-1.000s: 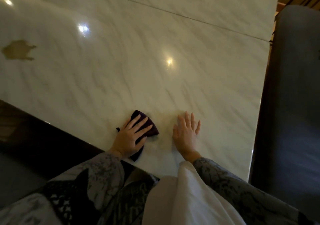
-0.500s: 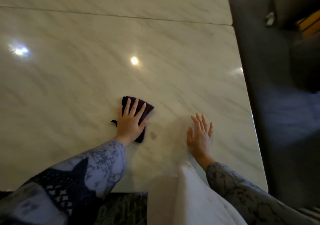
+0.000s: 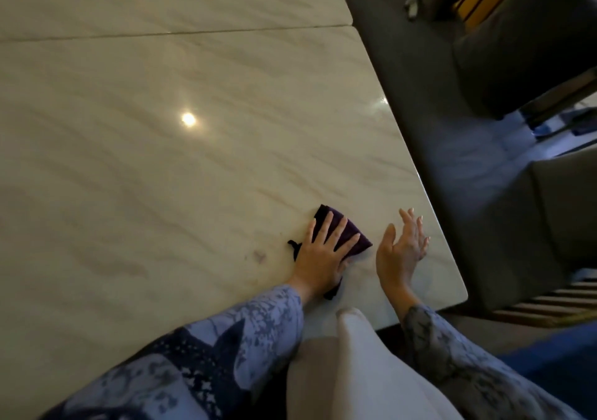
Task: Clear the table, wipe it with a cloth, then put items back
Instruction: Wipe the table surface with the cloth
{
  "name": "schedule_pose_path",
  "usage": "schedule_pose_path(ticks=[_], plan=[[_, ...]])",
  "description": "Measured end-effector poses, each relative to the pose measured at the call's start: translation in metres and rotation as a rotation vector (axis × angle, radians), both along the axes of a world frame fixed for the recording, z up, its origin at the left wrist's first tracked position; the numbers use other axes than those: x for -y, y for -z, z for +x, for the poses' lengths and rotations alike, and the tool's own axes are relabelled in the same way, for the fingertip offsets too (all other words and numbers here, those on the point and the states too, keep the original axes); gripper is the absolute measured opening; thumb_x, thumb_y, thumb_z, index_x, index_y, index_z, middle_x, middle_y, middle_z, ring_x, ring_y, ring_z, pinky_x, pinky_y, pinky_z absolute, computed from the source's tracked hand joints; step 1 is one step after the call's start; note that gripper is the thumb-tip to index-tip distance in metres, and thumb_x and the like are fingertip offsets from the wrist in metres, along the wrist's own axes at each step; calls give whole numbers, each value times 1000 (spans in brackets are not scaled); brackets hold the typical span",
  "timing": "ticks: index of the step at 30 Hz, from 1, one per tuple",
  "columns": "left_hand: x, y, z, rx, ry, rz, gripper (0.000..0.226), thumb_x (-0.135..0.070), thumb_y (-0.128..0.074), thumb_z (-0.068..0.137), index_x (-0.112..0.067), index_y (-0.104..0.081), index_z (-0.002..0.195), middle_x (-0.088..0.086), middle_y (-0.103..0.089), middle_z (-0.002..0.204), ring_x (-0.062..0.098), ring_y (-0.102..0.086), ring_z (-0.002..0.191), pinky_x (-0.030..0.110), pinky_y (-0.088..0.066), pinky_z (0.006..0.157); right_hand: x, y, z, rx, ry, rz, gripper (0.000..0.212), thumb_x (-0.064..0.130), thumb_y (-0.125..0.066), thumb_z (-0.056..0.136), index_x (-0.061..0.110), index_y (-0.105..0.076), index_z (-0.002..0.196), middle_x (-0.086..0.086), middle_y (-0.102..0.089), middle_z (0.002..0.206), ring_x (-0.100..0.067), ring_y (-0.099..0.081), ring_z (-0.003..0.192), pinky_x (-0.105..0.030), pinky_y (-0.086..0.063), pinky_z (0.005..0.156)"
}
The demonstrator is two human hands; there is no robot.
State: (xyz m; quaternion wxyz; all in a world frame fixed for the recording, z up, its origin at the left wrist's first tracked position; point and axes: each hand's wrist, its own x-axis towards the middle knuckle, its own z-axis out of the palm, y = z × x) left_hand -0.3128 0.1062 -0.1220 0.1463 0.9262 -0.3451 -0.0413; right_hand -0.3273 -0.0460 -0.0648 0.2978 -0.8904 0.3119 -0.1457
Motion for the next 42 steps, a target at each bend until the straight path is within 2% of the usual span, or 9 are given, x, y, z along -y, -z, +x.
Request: schedule_pose_path(ticks=[4, 13, 17, 20, 24, 27, 32, 37, 42], plan=[[-46, -1, 17, -20, -70, -18, 49, -39, -44, 93, -30, -49, 141, 7, -38, 154, 35, -29, 144, 57, -27, 113, -26, 7, 9, -73, -129, 19, 39, 18, -47, 99, 16, -49, 137, -6, -39, 152, -22, -21, 147, -46, -3, 120], [-229, -6, 20, -43, -645, 81, 50, -49, -30, 100, -31, -45, 144, 3, -33, 156, 30, -24, 146, 52, -25, 114, -138, 26, 52, -230, -638, -79, 52, 32, -41, 95, 17, -40, 144, -4, -27, 159, -22, -10, 150, -47, 8, 119], [-303, -9, 2, -58, -902, 115, 51, -46, -30, 99, -28, -46, 144, 6, -35, 155, 32, -26, 145, 52, -25, 113, -157, 30, 91, -331, -679, -147, 58, 35, -44, 97, 19, -29, 151, -6, -12, 163, -25, 2, 150, -51, 14, 117], [-337, -12, 9, -90, -959, 172, 55, -49, -25, 99, -28, -43, 146, 6, -32, 156, 31, -24, 146, 51, -23, 114, -155, 26, 128, -422, -652, -212, 63, 42, -41, 97, 20, -22, 153, -10, 0, 163, -29, 11, 149, -56, 14, 116], [-352, -14, 61, -143, -1054, 185, 58, -55, -17, 101, -31, -29, 152, 5, -21, 161, 31, -12, 149, 54, -15, 116, -145, 19, 172, -527, -656, -262, 63, 49, -33, 99, 28, -12, 154, -9, 12, 162, -32, 21, 147, -60, 14, 114], [-342, -15, 114, -187, -1127, 199, 62, -57, -13, 97, -34, -17, 154, 3, -8, 163, 29, -1, 150, 54, -8, 118, -141, 18, 194, -569, -710, -297, 60, 53, -28, 100, 33, -12, 154, -5, 8, 163, -30, 18, 148, -60, 12, 115], [-283, -14, 191, -194, -1057, 186, 58, -53, -18, 101, -32, -13, 155, 5, -3, 164, 31, 3, 150, 55, -3, 118, -139, 26, 197, -468, -737, -315, 57, 56, -21, 100, 36, -16, 153, -2, -2, 164, -22, 7, 150, -50, 6, 120], [-200, -9, 203, -35, -840, 103, 54, -49, -33, 97, -27, -42, 146, 10, -34, 155, 37, -23, 145, 58, -20, 114, -138, 38, 191, -399, -710, -342, 59, 59, -13, 99, 37, -11, 154, 4, 0, 164, -15, 11, 149, -44, 8, 121], [-159, -2, 181, 15, -578, 62, 54, -48, -36, 99, -29, -34, 150, 7, -25, 160, 33, -14, 149, 56, -17, 116, -139, 38, 191, -399, -693, -363, 58, 56, -13, 99, 36, -10, 154, 3, 2, 164, -14, 14, 149, -45, 8, 121]])
